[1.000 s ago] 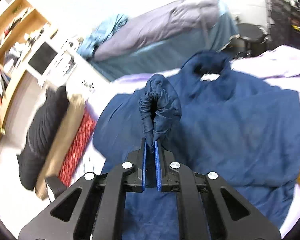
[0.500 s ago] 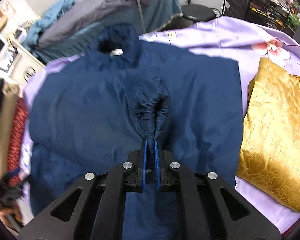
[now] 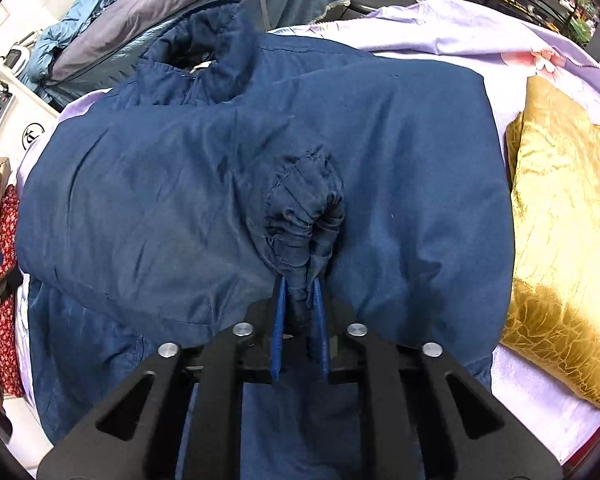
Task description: Fold large clothes
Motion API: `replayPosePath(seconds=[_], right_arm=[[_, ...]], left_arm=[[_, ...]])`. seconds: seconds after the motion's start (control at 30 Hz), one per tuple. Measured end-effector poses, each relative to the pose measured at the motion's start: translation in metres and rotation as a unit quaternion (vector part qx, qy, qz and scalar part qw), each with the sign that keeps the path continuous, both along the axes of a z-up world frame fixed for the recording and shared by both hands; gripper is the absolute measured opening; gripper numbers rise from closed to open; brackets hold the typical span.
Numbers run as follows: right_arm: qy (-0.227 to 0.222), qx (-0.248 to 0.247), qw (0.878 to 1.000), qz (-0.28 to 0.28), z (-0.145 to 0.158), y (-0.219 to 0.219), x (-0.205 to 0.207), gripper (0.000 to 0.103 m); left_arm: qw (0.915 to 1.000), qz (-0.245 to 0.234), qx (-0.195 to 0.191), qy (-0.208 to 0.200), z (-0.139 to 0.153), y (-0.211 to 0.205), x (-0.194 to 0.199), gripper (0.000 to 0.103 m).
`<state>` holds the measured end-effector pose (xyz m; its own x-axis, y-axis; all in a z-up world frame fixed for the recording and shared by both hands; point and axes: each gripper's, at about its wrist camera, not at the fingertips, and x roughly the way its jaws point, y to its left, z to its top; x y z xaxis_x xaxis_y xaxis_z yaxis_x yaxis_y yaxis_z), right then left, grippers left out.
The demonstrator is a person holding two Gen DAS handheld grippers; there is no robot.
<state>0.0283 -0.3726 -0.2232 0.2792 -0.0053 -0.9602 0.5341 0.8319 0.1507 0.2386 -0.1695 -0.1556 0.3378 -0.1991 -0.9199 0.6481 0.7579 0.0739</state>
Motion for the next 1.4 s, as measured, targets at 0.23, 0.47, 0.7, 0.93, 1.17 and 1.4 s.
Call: replayPosePath(seconds=[0.23, 0.47, 0.7, 0.93, 1.17, 1.4], right_arm=[[-0.002, 0.035, 0.999, -0.038, -0.013, -0.013, -0.006, 0.033], [0.011, 0.036, 0.999, -0.033, -0.029, -0.015, 0.000, 0.037], [0.024, 0.019, 0.999, -0.022, -0.037, -0.011, 0.012, 0.042], [0.029, 0.000, 0.999, -0.015, -0.040, 0.002, 0.020, 0.047], [0.002, -0.031, 0.999, -0.044, -0.005, 0.006, 0.008, 0.075], [-0.019, -0.053, 0.998, -0.020, 0.020, 0.026, -0.042, 0.082]], left_arm=[[0.9966, -0.009, 0.064, 0.050, -0.057, -0.028, 0.029, 0.085], [0.9931, 0.000, 0.077, 0.089, -0.087, -0.033, 0.048, 0.098], [0.9916, 0.000, 0.077, 0.104, -0.097, -0.037, 0.058, 0.098], [0.9946, -0.003, 0.070, 0.077, -0.091, -0.031, 0.038, 0.098], [0.9970, -0.009, 0.064, 0.041, -0.059, -0.020, 0.012, 0.096], [0.9994, 0.004, 0.025, 0.024, -0.028, 0.035, -0.036, 0.096]])
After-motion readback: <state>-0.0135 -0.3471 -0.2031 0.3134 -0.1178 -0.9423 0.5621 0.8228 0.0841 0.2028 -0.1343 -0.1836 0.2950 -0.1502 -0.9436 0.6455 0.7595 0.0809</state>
